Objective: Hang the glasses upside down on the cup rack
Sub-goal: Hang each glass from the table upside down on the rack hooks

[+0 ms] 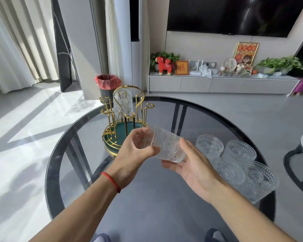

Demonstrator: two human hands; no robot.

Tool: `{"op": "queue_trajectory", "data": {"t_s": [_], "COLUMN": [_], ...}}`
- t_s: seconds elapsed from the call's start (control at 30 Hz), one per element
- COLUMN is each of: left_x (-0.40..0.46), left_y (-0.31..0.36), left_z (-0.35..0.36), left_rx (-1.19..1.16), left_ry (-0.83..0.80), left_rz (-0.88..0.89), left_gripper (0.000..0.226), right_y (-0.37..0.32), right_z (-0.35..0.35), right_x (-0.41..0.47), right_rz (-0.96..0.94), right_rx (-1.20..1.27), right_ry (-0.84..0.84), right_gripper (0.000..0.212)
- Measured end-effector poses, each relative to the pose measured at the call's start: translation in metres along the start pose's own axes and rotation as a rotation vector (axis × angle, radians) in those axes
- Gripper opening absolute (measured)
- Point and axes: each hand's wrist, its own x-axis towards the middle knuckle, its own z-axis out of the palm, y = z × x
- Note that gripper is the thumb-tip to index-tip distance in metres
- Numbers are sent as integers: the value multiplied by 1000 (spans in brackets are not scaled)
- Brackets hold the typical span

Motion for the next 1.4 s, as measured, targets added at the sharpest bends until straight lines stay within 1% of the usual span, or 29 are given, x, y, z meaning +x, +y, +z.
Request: {"op": "queue_trajectory", "data": {"t_s": [0.07, 0.13, 0.17, 0.23, 0.3, 0.33, 0.4, 0.47, 0.57, 0.7, 0.83, 1.03, 1.2, 1.4], "left_x": [1, 1, 1, 3, 4, 6, 8, 8, 8, 10, 10, 10, 10, 9], "left_y": [-2, -3, -6, -15, -26, -31, -42, -56, -74, -82, -81, -78, -78, -77], "left_z": [-7, -14, -17, -24, -27, -28, -29, -30, -32, -31, -31, -30, -28, -28], "left_rx": [107, 252, 340, 592, 836, 904, 988, 1077, 1205, 1276, 1297, 1330, 1347, 1354], "left_ry": [-83, -123, -108, -3, 122, 157, 175, 160, 139, 145, 129, 123, 125, 137], "left_rz": [9, 28, 45, 107, 162, 168, 176, 218, 277, 267, 258, 247, 242, 252], "left_gripper": [71, 64, 60, 52, 47, 46, 44, 41, 37, 39, 39, 42, 42, 41], "right_y": [0, 0, 0, -3, -10, -16, -29, -47, -78, -110, -120, -116, -117, -111], "right_z": [-3, -6, -7, -11, -14, -16, -17, -14, -4, 16, 34, 43, 47, 56], "right_x": [3, 6, 7, 8, 10, 12, 22, 38, 70, 121, 163, 203, 212, 218], "right_rz": [-62, -123, -157, -216, -271, -301, -364, -427, -467, -489, -460, -416, -395, -435], "right_rx": [-36, -119, -185, -289, -325, -336, -357, -353, -370, -453, -572, -684, -769, -1029], "right_ry": [32, 111, 154, 214, 233, 241, 282, 348, 420, 378, 305, 250, 83, -93], "right_gripper": [38, 38, 39, 42, 45, 46, 47, 48, 49, 57, 64, 61, 57, 55]}}
